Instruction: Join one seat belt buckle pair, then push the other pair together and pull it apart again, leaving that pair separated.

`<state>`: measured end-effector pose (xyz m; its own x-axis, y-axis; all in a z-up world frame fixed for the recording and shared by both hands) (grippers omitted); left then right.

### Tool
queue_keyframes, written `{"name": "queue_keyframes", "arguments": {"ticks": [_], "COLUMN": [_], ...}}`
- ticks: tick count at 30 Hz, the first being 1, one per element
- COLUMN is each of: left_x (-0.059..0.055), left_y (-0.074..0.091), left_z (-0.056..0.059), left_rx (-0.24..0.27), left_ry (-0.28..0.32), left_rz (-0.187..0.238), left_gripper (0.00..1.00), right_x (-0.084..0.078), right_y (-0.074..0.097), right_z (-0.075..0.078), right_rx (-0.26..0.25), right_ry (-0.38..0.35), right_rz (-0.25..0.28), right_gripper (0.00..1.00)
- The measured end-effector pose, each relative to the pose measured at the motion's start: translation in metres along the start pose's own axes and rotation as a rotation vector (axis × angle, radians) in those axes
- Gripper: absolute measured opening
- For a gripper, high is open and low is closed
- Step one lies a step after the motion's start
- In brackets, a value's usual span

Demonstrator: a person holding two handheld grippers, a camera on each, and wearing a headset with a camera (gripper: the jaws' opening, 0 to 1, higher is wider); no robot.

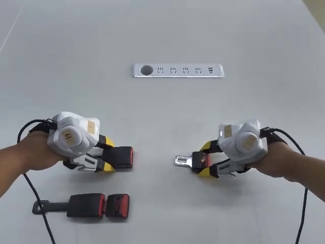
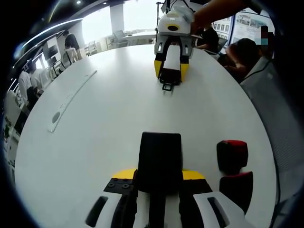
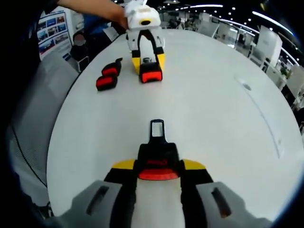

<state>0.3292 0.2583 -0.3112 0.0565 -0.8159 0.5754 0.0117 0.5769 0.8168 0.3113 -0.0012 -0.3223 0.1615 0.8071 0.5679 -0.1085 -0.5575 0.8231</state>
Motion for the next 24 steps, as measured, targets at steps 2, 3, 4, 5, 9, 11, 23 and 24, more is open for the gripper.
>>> {"name": "queue_keyframes", "arguments": {"ticks": [2, 3, 4, 5, 9, 11, 23, 24], "left_x": [0.000, 0.000, 0.000, -0.001, -0.002, -0.003, -0.001, 0.000], "left_y": [0.000, 0.000, 0.000, -0.001, -0.002, -0.002, -0.001, 0.000], "left_z": [0.000, -0.001, -0.001, -0.002, -0.004, -0.004, -0.003, -0.003], "left_rx": [-0.002, -0.004, -0.005, -0.006, -0.012, -0.013, -0.022, -0.023], "left_ry": [-0.004, -0.006, -0.010, -0.011, -0.020, -0.022, -0.036, -0.038], "left_rz": [-0.003, -0.005, -0.007, -0.009, -0.016, -0.015, -0.024, -0.026], "left_gripper": [0.34, 0.34, 0.34, 0.34, 0.34, 0.34, 0.34, 0.34], "right_x": [0.001, 0.001, 0.002, 0.003, 0.005, 0.007, 0.026, 0.026], "right_y": [0.000, -0.001, 0.000, -0.001, -0.002, -0.003, -0.017, -0.018], "right_z": [0.000, 0.001, -0.001, 0.000, 0.000, 0.000, 0.002, 0.002], "right_rx": [0.004, 0.006, 0.009, 0.011, 0.016, 0.018, 0.024, 0.025], "right_ry": [0.003, 0.004, 0.008, 0.012, 0.008, 0.014, 0.017, 0.020], "right_rz": [-0.005, -0.009, -0.013, -0.015, -0.029, -0.034, -0.017, -0.017], "right_gripper": [0.35, 0.35, 0.35, 0.35, 0.35, 0.35, 0.35, 0.35]}}
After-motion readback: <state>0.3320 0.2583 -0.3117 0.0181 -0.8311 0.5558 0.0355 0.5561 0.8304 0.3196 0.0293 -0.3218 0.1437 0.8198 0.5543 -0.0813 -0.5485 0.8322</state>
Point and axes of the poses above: the centre of the closed fingertips' face, and the gripper's own axes: y roughly backward along the fingers, z roughly to its right, x roughly out of its top, the point moved 6 cm from there along y, roughly backward along the fingers, and after that the axes turned 2 degrees about -x, right-handed, at the moved point
